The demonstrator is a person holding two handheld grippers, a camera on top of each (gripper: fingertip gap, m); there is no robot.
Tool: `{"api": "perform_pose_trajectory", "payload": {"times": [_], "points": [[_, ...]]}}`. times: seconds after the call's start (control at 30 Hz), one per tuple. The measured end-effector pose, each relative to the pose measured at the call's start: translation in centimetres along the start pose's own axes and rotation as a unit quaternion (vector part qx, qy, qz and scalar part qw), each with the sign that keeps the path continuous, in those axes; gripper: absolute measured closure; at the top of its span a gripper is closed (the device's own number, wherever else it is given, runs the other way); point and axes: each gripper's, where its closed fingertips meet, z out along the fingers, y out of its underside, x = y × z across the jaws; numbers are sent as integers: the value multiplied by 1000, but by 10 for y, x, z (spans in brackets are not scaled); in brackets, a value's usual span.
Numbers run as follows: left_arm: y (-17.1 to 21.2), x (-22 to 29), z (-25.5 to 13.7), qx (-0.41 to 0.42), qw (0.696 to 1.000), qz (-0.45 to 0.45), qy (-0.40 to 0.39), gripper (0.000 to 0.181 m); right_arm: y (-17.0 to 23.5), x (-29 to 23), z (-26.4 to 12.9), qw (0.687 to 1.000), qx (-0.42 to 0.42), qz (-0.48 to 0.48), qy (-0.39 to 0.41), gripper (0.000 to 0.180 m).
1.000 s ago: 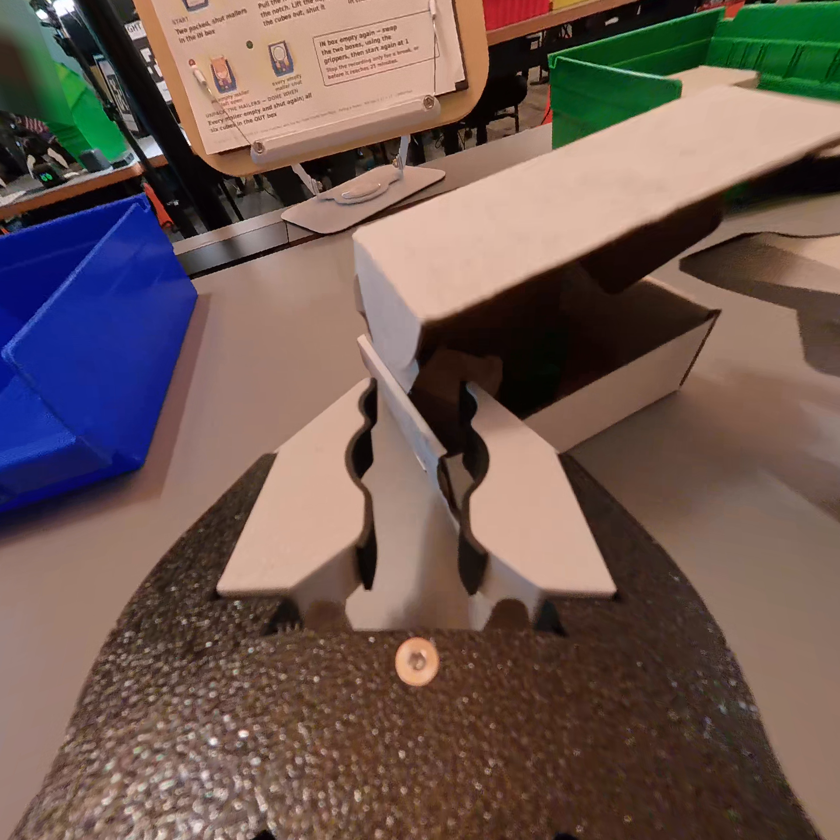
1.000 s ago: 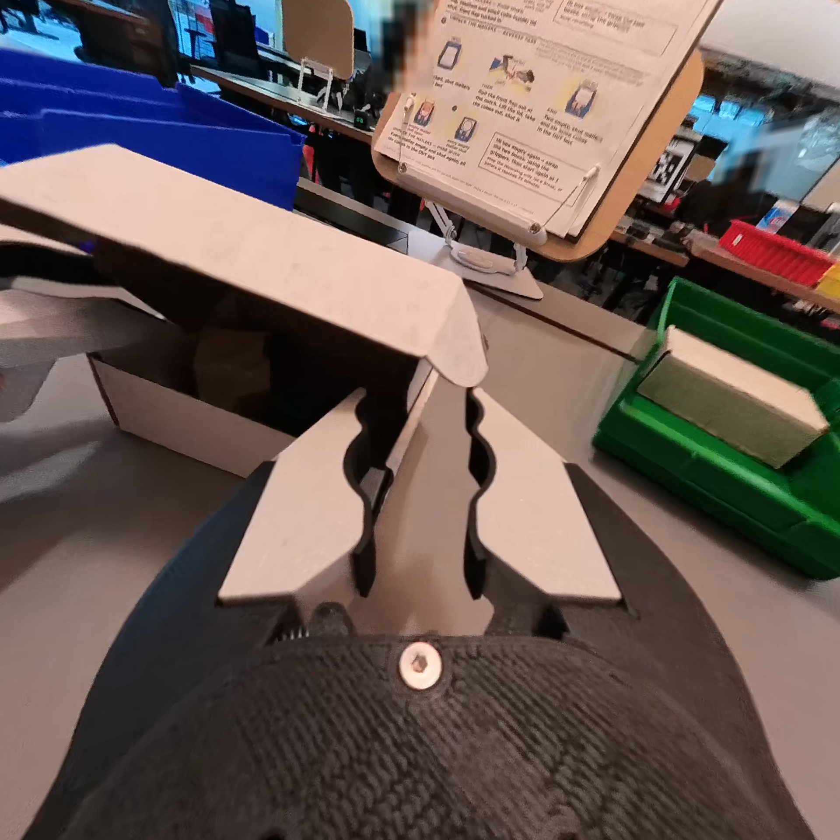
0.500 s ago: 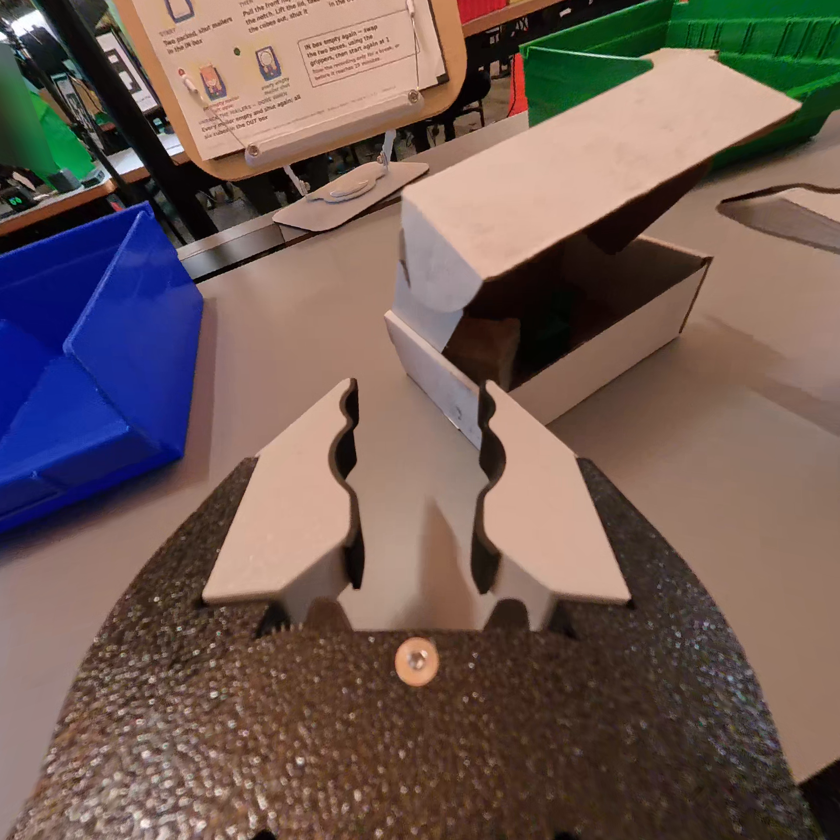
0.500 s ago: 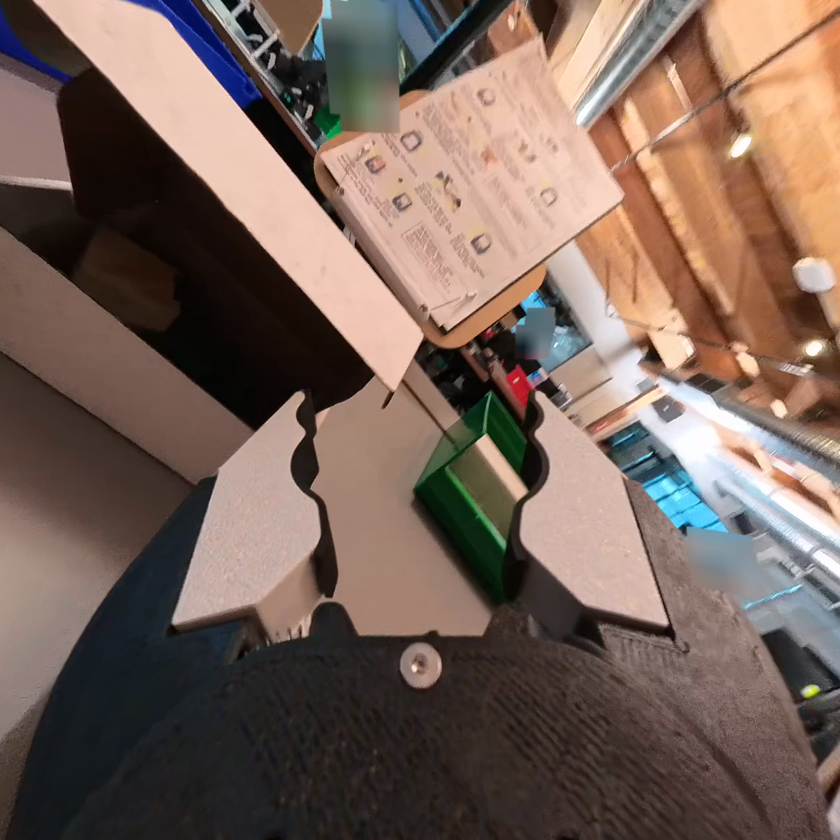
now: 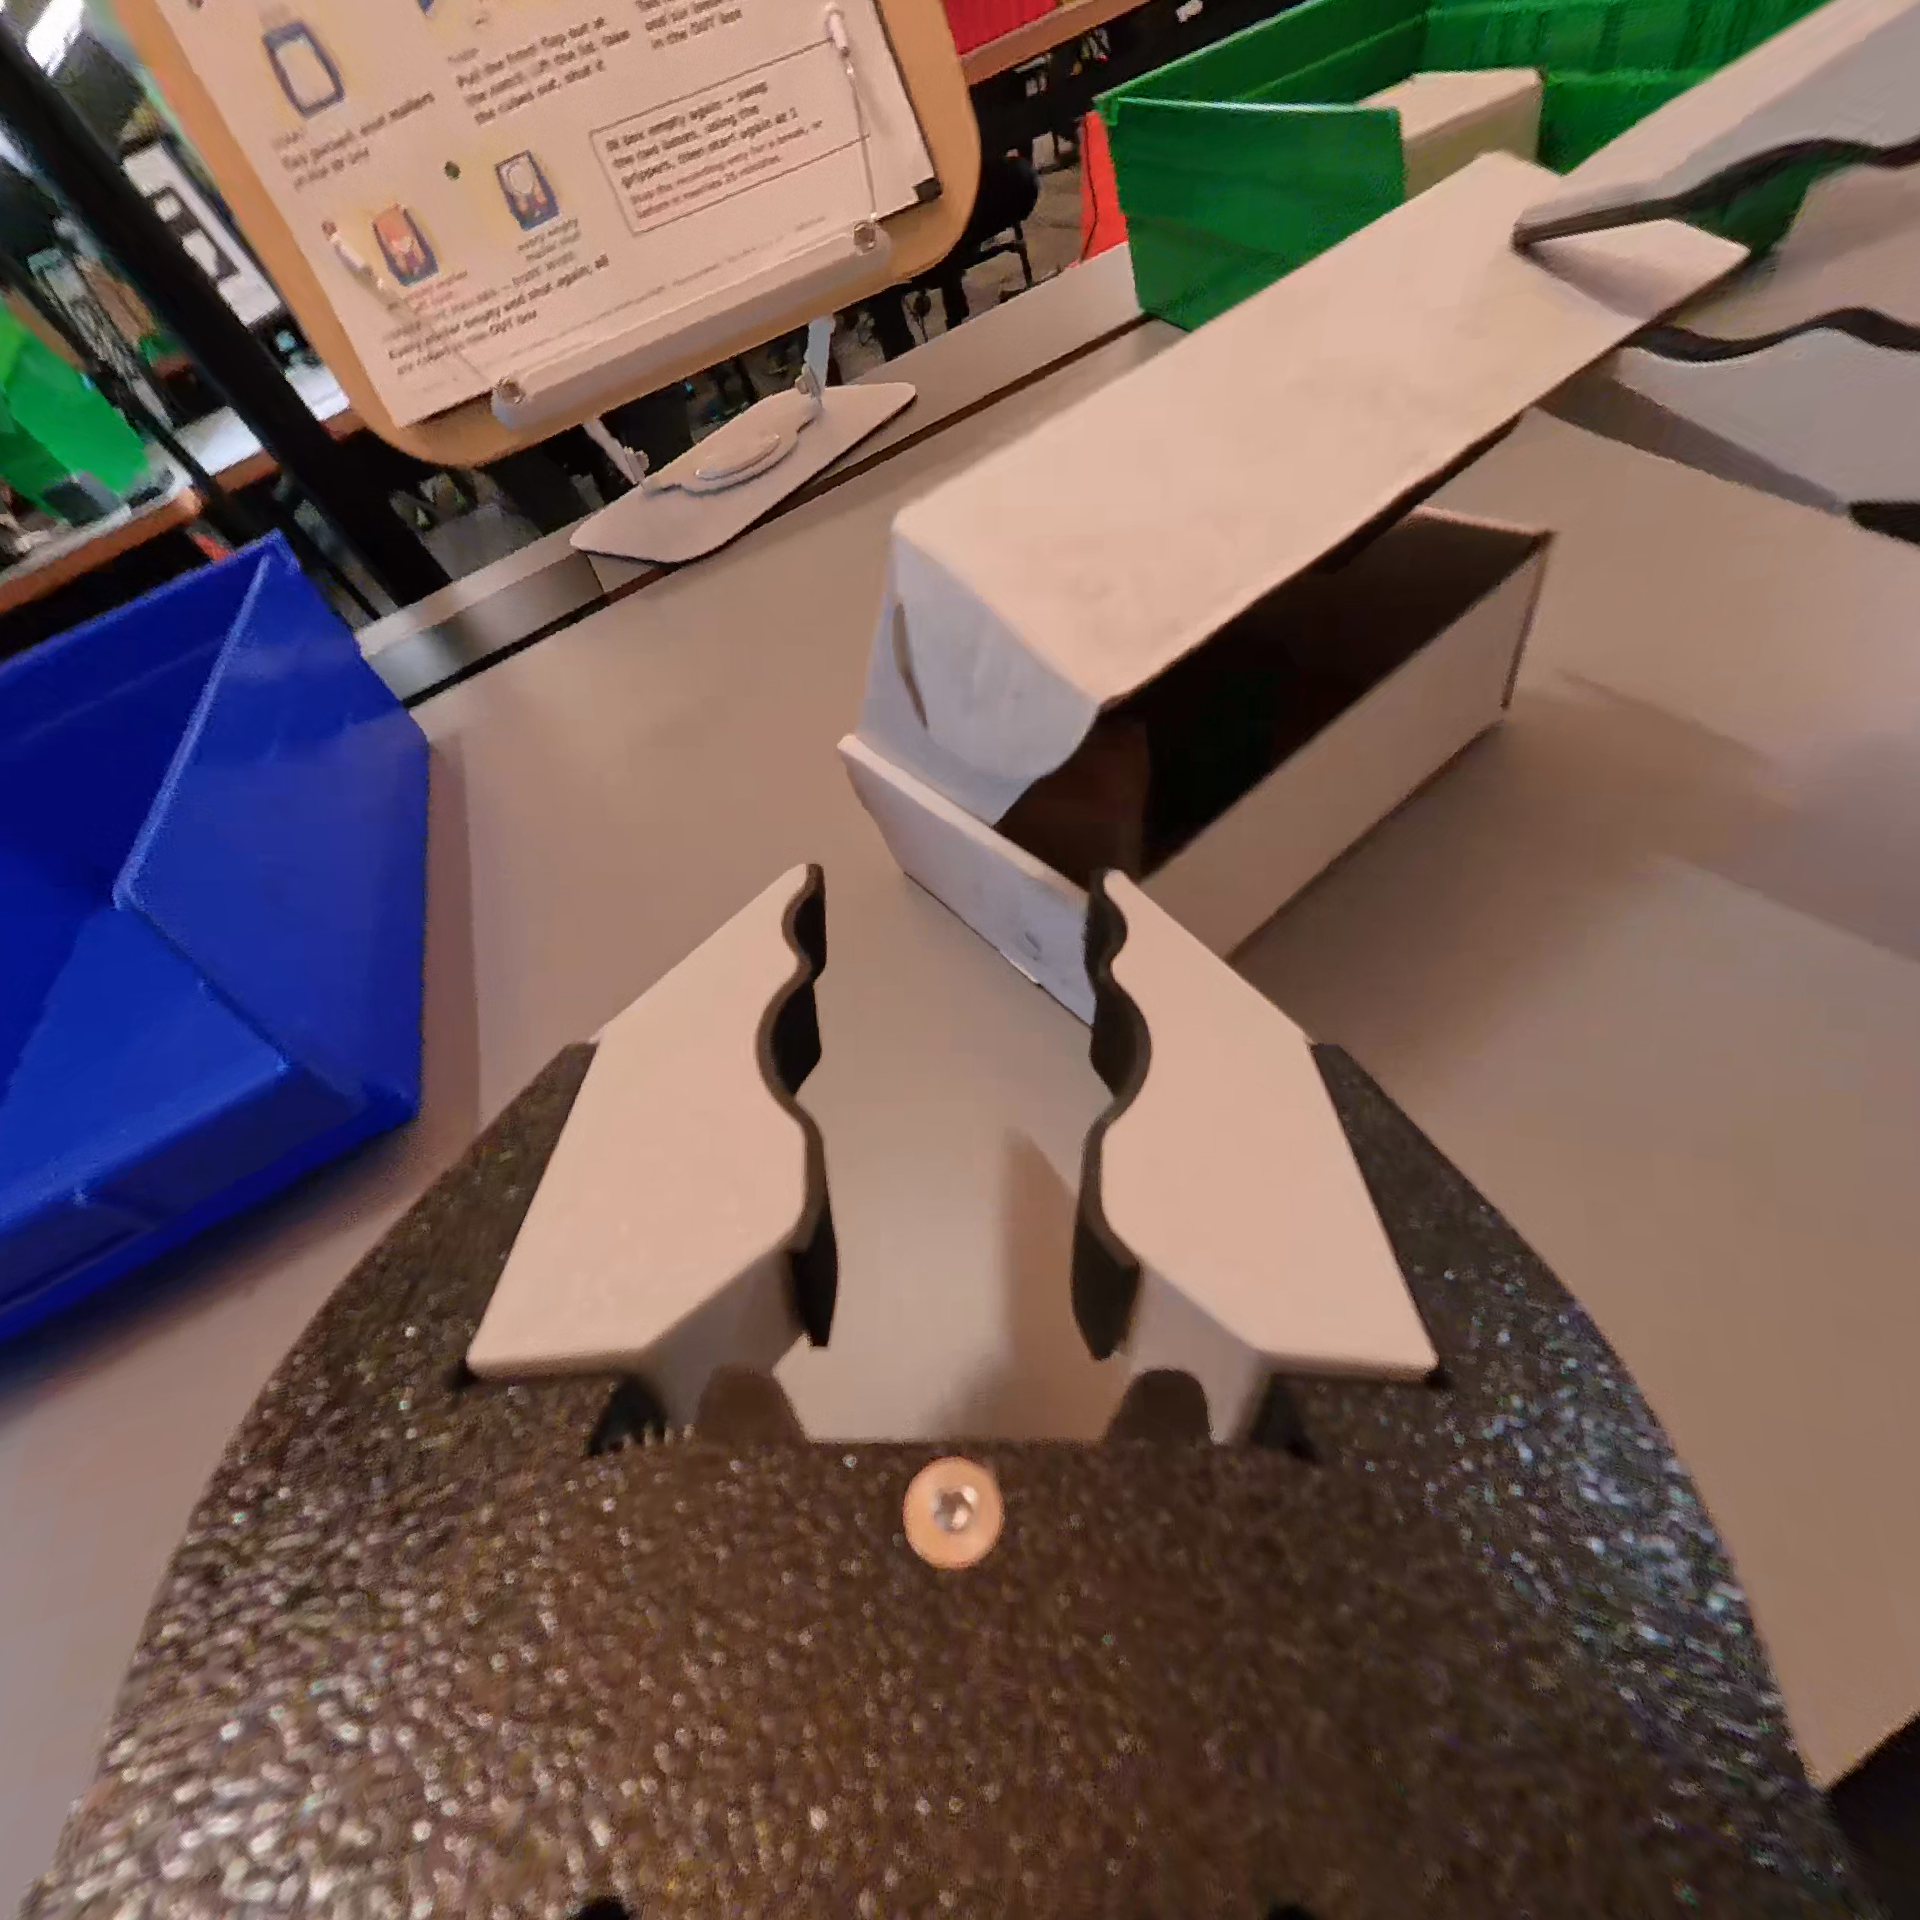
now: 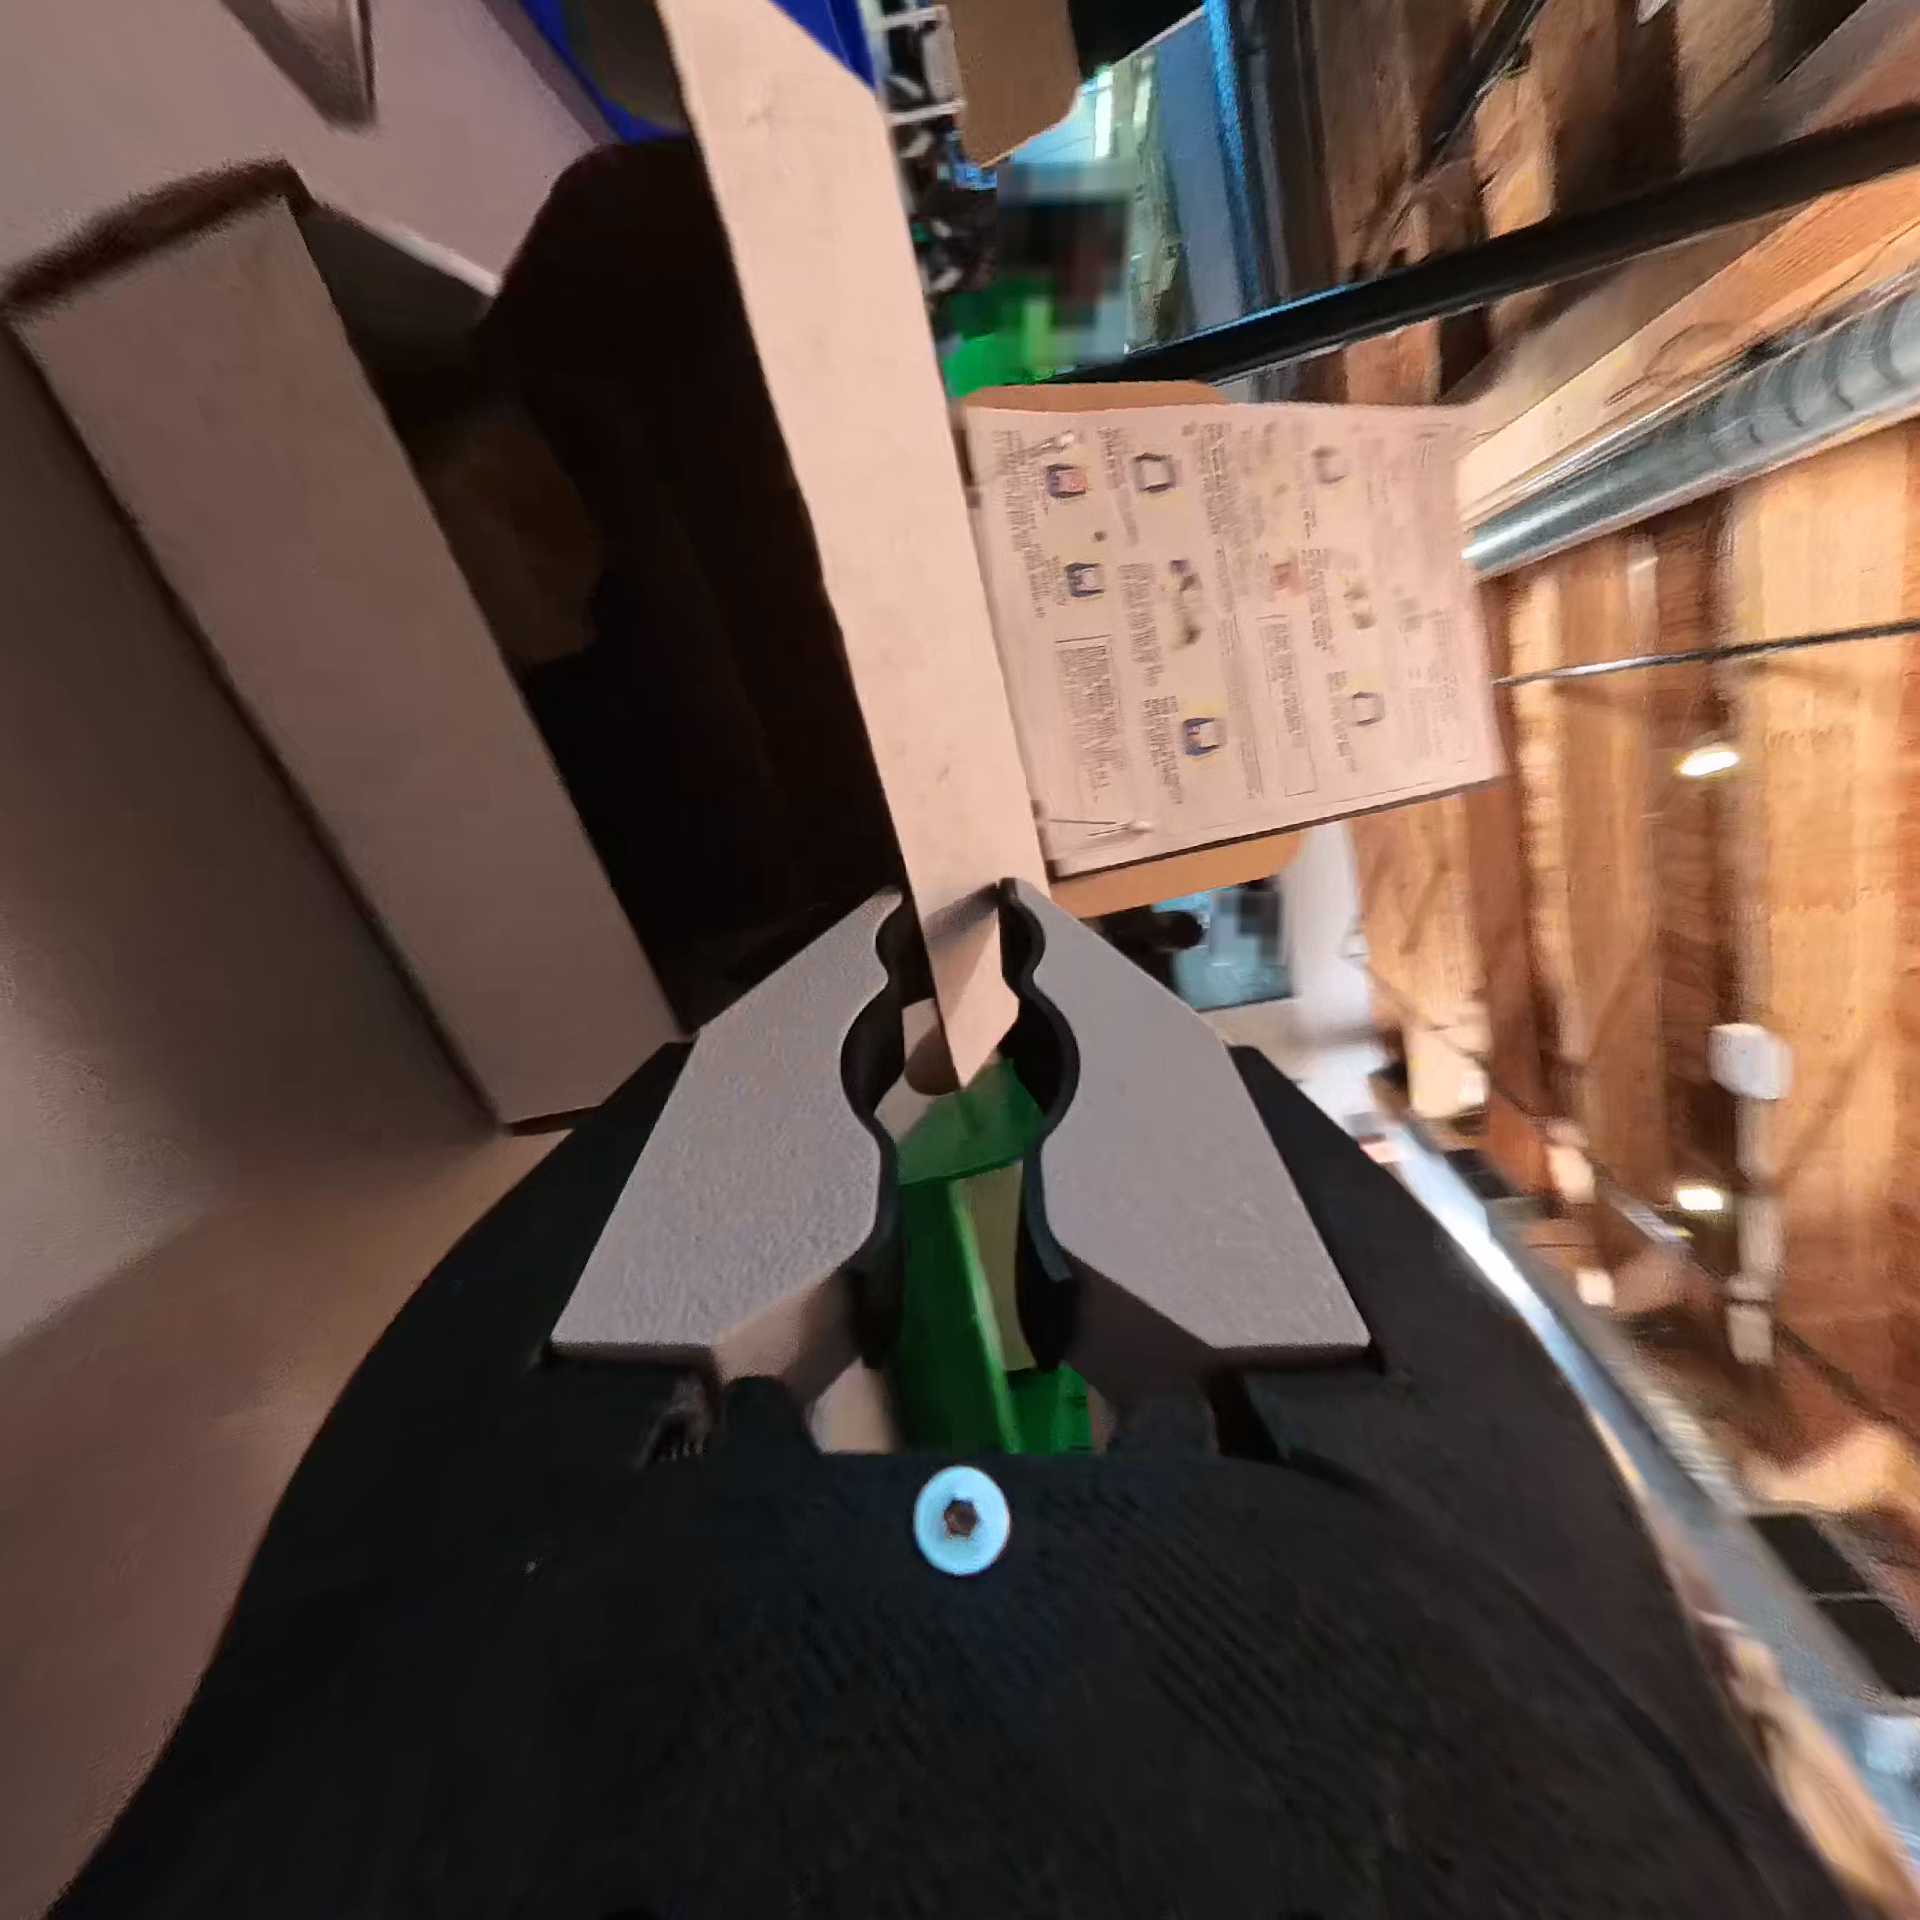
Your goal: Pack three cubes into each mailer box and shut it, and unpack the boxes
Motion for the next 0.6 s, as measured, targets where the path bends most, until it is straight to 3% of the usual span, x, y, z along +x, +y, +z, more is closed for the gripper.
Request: {"api": "perform_pose_trajectory", "payload": {"times": [0.13, 0.33, 0.43, 0.47, 0.5, 0.53, 0.6], "points": [[4, 20, -6, -21, 997, 73, 23, 129, 0, -33, -15, 982, -17, 100, -158, 174], [13, 47, -25, -40, 985, 120, 118, 130, 5, -45, -12, 986, -26, 75, -148, 176], [-2, 50, -32, -25, 979, 104, 176, 132, 7, -54, -7, 987, -32, 67, -140, 174], [-16, 48, -34, -4, 977, 83, 197, 143, 7, -55, -5, 989, -34, 64, -132, 174], [-33, 43, -34, 27, 975, 61, 210, 172, 8, -57, -4, 989, -36, 64, -131, 173], [-51, 34, -31, 62, 974, 47, 212, 181, 8, -59, -3, 989, -38, 64, -131, 172], [-65, 15, -9, 78, 975, 60, 201, 181, 8, -61, -2, 990, -38, 60, -123, 172]]}}
